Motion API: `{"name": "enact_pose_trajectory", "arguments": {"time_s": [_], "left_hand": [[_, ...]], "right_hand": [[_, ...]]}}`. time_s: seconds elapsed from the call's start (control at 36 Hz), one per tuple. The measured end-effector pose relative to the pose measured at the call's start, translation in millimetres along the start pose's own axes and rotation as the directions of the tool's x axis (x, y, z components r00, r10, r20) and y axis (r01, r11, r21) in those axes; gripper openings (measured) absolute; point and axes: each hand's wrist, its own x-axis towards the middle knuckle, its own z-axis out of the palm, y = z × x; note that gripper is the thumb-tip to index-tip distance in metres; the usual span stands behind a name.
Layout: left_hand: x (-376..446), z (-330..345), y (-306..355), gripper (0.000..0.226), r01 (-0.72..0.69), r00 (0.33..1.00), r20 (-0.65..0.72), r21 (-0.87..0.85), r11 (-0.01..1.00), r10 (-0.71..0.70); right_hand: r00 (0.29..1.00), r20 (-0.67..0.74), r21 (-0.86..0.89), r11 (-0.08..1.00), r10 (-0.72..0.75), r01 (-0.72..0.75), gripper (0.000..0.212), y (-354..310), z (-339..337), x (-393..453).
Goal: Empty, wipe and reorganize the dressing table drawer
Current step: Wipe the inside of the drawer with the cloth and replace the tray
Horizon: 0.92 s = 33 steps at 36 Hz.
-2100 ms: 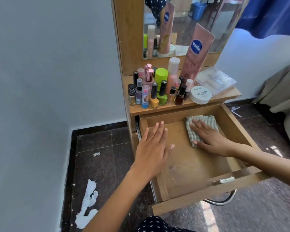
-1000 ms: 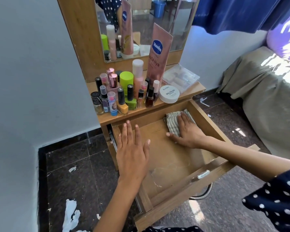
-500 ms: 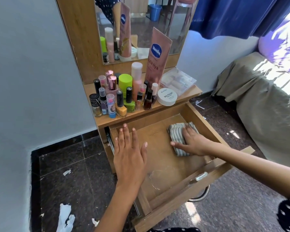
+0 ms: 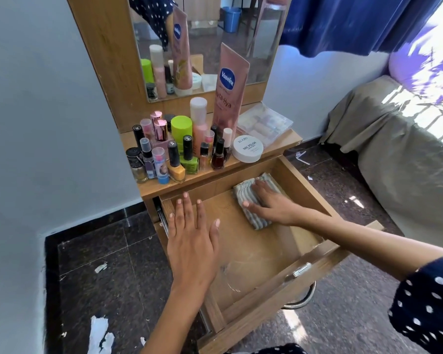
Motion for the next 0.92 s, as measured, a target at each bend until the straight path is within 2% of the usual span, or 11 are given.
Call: {"name": "enact_pose_trajectory", "arguments": {"time_s": [0.17, 0.31, 0.47, 0.61, 0.72, 0.81, 0.86, 0.92], "left_hand": [[1, -3, 0, 0.062, -0.009, 1.000, 0.020, 0.014, 1.000, 0.009], [1, -10, 0, 0.079, -0.016, 0.999, 0.044, -0.042, 0.999, 0.018], [-12, -21, -23, 0.071, -0.014, 0.994, 0.104, -0.159, 0.987, 0.031], [-17, -33, -42, 0.076, -0.063, 0.979, 0.184, -0.154, 0.986, 0.091], [-12, -40, -52, 0.077, -0.122, 0.967, 0.216, -0.087, 0.989, 0.138], [-10, -41, -58, 0.071, -0.151, 0.961, 0.226, -0.051, 0.987, 0.159], [-11, -42, -56, 0.060, -0.148, 0.962, 0.221, -0.063, 0.987, 0.158], [-12, -43, -54, 0.054, -0.133, 0.964, 0.224, -0.064, 0.989, 0.144]], "right_hand": [[0.963, 0.074, -0.038, 0.964, -0.261, 0.264, 0.091, -42, 26, -2], [0.890, 0.107, -0.062, 0.891, -0.443, 0.450, 0.073, -60, 39, 6], [0.855, 0.183, -0.042, 0.865, -0.485, 0.500, 0.057, -47, 37, 11], [0.868, 0.265, -0.099, 0.884, -0.419, 0.457, 0.062, -64, 45, 3], [0.840, 0.347, -0.235, 0.828, -0.418, 0.509, 0.069, -73, 58, -9], [0.845, 0.279, -0.381, 0.755, -0.456, 0.534, 0.071, -67, 57, -13], [0.857, 0.214, -0.430, 0.743, -0.468, 0.513, 0.082, -64, 53, -7], [0.838, 0.153, -0.447, 0.720, -0.524, 0.532, 0.090, -65, 50, 2]]}}
